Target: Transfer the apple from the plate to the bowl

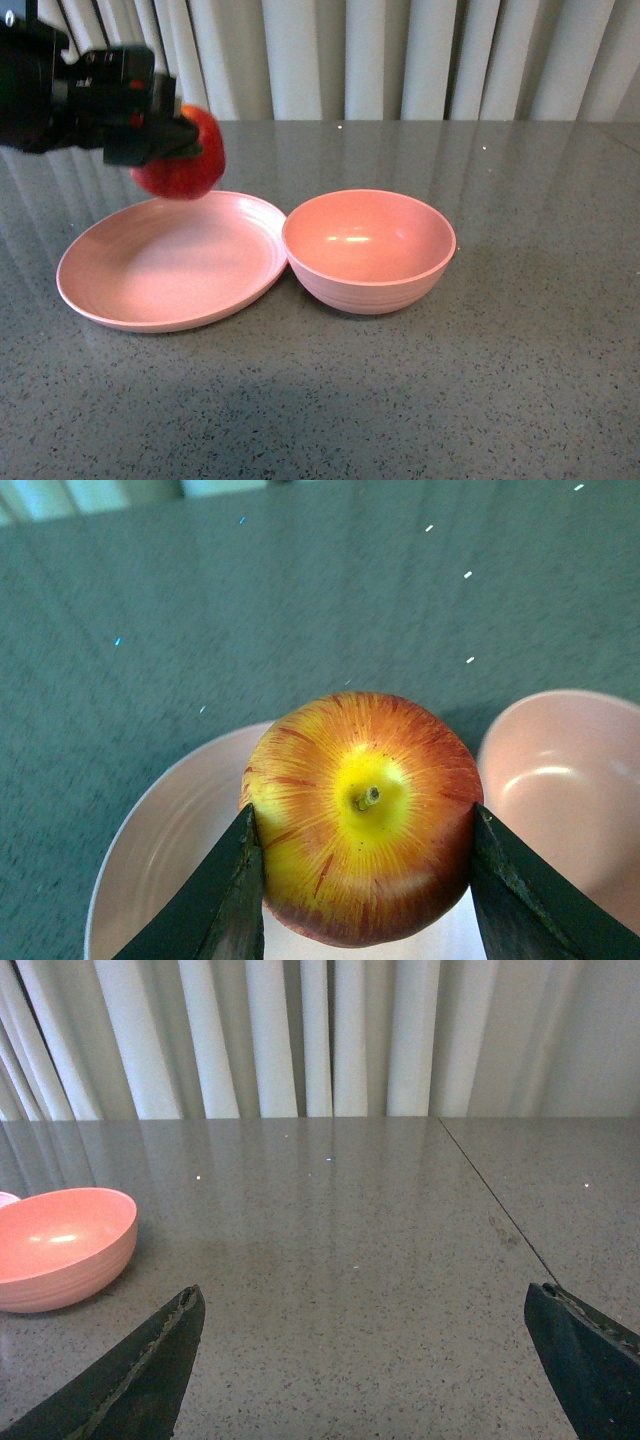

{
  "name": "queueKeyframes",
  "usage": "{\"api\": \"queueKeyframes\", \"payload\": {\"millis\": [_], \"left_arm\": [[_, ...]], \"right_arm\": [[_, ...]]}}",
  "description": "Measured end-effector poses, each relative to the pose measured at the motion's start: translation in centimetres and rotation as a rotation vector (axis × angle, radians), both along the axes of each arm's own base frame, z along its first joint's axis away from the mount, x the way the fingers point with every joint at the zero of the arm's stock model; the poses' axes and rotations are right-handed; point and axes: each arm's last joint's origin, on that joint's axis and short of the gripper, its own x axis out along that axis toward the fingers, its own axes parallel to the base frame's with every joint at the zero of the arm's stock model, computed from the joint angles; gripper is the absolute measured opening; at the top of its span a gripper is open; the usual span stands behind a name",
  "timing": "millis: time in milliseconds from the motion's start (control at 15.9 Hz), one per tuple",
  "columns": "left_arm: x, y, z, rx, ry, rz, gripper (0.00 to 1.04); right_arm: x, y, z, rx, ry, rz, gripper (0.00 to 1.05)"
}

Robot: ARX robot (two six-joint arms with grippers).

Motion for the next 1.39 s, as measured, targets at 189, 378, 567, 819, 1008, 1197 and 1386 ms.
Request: {"api": "queueKeyframes", "payload": {"millis": [189,378,567,819,1008,1197,1386], "left_arm": [[-1.8,-5.5,4.2,-0.035,-0.097,-0.170,0.50],[-1.8,-8.9,3.3,-0.030,-0.058,-0.232,0.50],[-1.4,-10.5,1.2,-0.009,0.001,-0.250,0.50],[-0.2,-11.9,-2.3,0.012,0.079,-0.240,0.50],[0.4,-11.9,-2.9,0.016,0.081,-0.229,0.50],[0.7,-11.9,-3.7,0.023,0.103,-0.226,0.50],[1.1,-11.8,-4.0,0.025,0.108,-0.219,0.50]], "right_arm": [[0.0,0.0,0.0,0.000,0.000,0.000,0.98],[0.0,0.0,0.0,0.000,0.000,0.000,0.98],[0.0,0.0,0.0,0.000,0.000,0.000,0.98],[0.0,0.0,0.0,0.000,0.000,0.000,0.98],[0.0,0.0,0.0,0.000,0.000,0.000,0.98],[0.0,0.0,0.0,0.000,0.000,0.000,0.98],[0.0,0.0,0.0,0.000,0.000,0.000,0.98]]}}
